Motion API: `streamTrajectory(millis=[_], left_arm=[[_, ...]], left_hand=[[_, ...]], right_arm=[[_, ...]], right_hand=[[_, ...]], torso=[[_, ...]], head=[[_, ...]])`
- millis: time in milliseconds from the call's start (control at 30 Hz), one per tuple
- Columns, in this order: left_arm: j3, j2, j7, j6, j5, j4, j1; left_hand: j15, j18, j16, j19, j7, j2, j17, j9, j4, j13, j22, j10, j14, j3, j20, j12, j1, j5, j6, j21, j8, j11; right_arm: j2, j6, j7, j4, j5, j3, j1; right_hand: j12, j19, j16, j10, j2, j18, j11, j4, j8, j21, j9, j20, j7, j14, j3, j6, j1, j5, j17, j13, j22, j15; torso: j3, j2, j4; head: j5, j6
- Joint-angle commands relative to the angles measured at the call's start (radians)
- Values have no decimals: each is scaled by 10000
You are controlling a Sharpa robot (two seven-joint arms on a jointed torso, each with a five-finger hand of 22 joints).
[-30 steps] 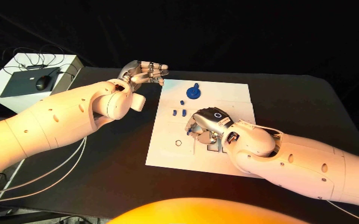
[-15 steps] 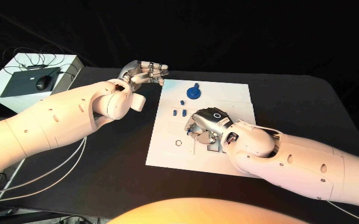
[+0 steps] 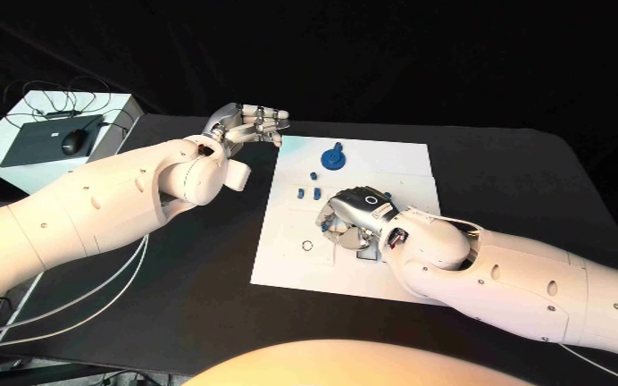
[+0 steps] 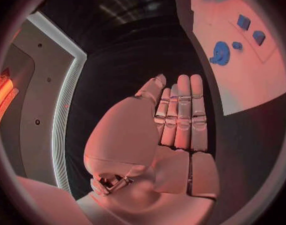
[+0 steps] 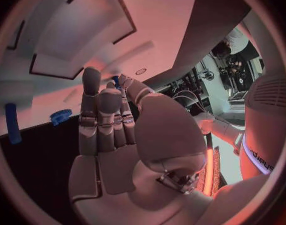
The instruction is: Assemble the parts on the task board
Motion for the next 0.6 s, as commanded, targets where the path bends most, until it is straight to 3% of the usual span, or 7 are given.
streamTrajectory(millis=[33, 400, 600], left_arm=[[4, -1, 41, 78, 44, 28, 12], [4, -4, -4, 98, 44, 21, 12], [4, 2, -20, 111, 44, 16, 12]], left_hand=[[9, 70, -55, 53, -21, -3, -17, -4, 44, -11, -10, -68, -2, 2, 29, 57, -83, 25, 8, -17, -20, -36], [13, 70, -68, 81, -16, -12, -25, -6, 92, -11, -35, -87, -2, 5, 33, 56, -80, 22, 1, -77, -24, -30], [13, 70, -68, 81, -16, -12, -25, -6, 92, -11, -35, -87, -2, 5, 33, 56, -80, 22, 1, -77, -24, -30]], right_arm=[[-4, 113, 179, 27, 33, -17, -21], [-61, -347, 180, 84, 34, -23, -25], [-198, -1328, 368, 209, 254, -23, -28]], right_hand=[[-30, 21, -32, -53, -46, 166, 11, 0, -1, -50, -4, 37, 8, 0, -68, -55, 42, 3, -11, -3, -8, 67], [-20, 16, -98, -761, -218, 199, 172, -2, -7, -177, -19, 106, -4, -55, -330, -250, 28, 8, -66, 3, -34, 169], [51, 123, -497, -1694, -306, 298, 357, 295, 13, -610, -22, 259, -196, -22, -1650, -1212, 393, 39, -318, -1, -504, 285]], torso=[[4, 2, -2], [8, 3, -2], [6, -1, -1]], head=[[-4, -17], [-24, 2], [-47, 35]])
